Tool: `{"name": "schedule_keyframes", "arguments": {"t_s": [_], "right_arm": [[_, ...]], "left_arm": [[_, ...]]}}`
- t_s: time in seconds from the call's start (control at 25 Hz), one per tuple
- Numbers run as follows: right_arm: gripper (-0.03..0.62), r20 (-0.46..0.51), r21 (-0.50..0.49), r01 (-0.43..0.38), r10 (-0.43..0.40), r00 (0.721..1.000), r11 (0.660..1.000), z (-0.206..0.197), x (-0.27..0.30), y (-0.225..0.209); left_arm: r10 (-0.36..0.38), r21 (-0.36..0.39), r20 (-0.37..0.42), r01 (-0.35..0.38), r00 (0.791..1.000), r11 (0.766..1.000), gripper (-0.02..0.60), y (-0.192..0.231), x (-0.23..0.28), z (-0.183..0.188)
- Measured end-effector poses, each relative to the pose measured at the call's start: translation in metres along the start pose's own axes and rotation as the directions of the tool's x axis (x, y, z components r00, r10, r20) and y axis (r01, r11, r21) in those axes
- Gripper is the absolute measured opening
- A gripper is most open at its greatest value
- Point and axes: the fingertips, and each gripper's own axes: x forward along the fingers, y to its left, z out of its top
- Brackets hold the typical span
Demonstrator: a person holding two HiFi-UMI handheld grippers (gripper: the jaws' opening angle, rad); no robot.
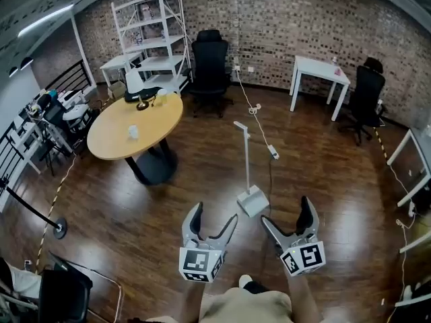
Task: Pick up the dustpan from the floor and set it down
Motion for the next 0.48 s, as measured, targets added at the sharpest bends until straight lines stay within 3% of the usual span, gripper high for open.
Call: {"name": "schedule_keyframes", "arguments": {"t_s": [0.48], "right_arm": [[0.576,-0.036,0.052,-0.061,0.063,0.997,0.997,-0.044,0.118,-0.066]], "left_arm": [[0.089,-0.031,-0.070,-0.091,0.994,0.995,0.380,0.061,0.108,-0.021]]}}
